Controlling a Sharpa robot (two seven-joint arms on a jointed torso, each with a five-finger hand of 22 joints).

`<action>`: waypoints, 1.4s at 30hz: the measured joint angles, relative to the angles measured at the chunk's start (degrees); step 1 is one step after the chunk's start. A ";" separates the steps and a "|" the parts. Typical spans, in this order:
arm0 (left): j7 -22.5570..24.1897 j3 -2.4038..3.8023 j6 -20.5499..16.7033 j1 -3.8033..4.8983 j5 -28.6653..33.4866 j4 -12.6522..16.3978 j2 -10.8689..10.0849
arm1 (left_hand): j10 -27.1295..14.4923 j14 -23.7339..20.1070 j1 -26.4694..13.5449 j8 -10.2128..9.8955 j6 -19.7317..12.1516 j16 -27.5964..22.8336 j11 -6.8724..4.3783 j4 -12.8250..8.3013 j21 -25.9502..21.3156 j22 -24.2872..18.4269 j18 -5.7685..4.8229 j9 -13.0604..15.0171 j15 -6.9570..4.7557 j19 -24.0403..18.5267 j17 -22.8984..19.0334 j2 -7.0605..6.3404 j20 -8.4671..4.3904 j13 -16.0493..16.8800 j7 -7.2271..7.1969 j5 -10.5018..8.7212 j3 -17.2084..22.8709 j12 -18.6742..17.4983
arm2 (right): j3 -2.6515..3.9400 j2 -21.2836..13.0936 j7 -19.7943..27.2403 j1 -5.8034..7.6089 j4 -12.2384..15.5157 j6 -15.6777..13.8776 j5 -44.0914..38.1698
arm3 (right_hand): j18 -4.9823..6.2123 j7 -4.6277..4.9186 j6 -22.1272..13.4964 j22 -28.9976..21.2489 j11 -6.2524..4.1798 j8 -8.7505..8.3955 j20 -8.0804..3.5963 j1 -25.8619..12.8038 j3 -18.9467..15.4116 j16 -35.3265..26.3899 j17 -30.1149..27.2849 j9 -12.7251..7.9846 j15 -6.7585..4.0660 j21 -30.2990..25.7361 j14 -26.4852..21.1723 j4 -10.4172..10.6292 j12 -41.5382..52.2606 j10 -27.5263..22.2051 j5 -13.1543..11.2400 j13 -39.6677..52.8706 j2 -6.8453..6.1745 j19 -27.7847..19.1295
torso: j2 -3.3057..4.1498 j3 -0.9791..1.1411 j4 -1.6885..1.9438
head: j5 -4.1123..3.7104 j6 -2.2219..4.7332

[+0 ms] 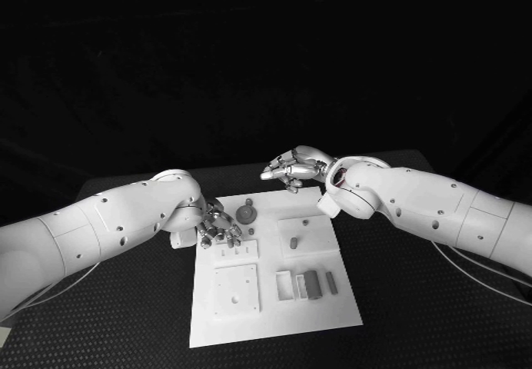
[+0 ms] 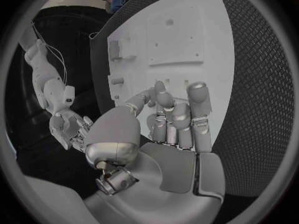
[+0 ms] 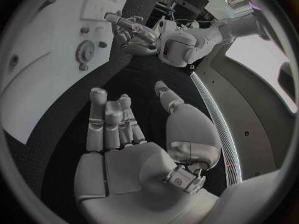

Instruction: Assemble the parts on the task board

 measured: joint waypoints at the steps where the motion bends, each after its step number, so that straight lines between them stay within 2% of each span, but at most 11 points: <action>1: 0.02 -0.01 -0.11 0.00 -0.44 0.02 0.00 | 0.00 0.00 0.00 0.00 0.03 0.00 0.00 0.00 0.00 0.00 0.00 0.00 0.00 0.00 0.00 0.00 0.00 0.03 0.03 0.00 0.00 0.00 | 0.00 0.00 0.00 0.00 -0.01 0.00 0.00 | 0.00 0.00 0.00 0.00 0.00 0.00 0.00 0.00 0.00 0.00 0.00 0.00 0.00 0.00 0.00 0.00 0.00 0.00 0.00 0.00 0.00 0.00 | 0.01 0.00 0.00 | 0.00 -0.01; 16: 0.28 -0.24 -1.67 -0.10 -5.61 0.30 0.07 | 0.00 -0.09 0.00 0.00 0.11 0.00 0.00 -0.07 0.00 -0.01 0.00 0.06 0.09 -0.07 -0.01 0.00 0.10 0.05 0.11 0.23 -0.07 0.00 | 0.00 0.04 -0.01 0.00 -0.01 0.00 0.01 | 0.00 0.00 0.00 0.00 0.00 0.00 -0.14 0.00 0.00 0.24 0.00 0.03 -0.01 0.00 0.01 0.00 -0.12 0.00 0.00 -0.05 0.00 0.15 | 0.00 -0.08 0.05 | -0.12 -0.21; 29: 0.29 -0.94 -1.64 -0.76 -6.44 -0.19 0.51 | 0.00 -0.20 0.00 -0.01 0.08 0.00 0.00 -0.07 0.00 -0.01 0.00 0.11 0.19 -0.07 0.04 0.00 0.11 0.09 0.08 0.23 -0.07 0.00 | 0.00 0.12 -0.02 0.00 -0.01 0.02 0.01 | 0.00 0.00 0.00 0.00 0.00 0.00 -0.13 0.00 0.00 0.23 0.01 0.04 0.10 0.00 -0.10 0.00 0.05 0.00 0.00 -0.05 0.00 0.16 | 0.00 -0.08 0.05 | -0.12 -0.39; 42: 0.47 -1.00 -1.61 -1.22 -6.42 -0.16 0.90 | 0.00 -0.30 0.03 0.00 0.00 0.00 0.00 -0.07 0.22 0.03 0.00 0.33 0.28 -0.07 0.03 0.04 0.11 0.08 0.00 0.21 -0.07 0.00 | 0.00 0.15 -0.03 0.00 -0.03 0.03 0.01 | 0.00 0.00 0.00 0.05 0.00 0.00 -0.10 0.00 0.00 0.23 0.01 0.03 0.13 0.00 -0.13 0.00 0.05 0.00 0.00 -0.11 0.00 0.31 | 0.01 -0.05 0.04 | -0.29 -0.51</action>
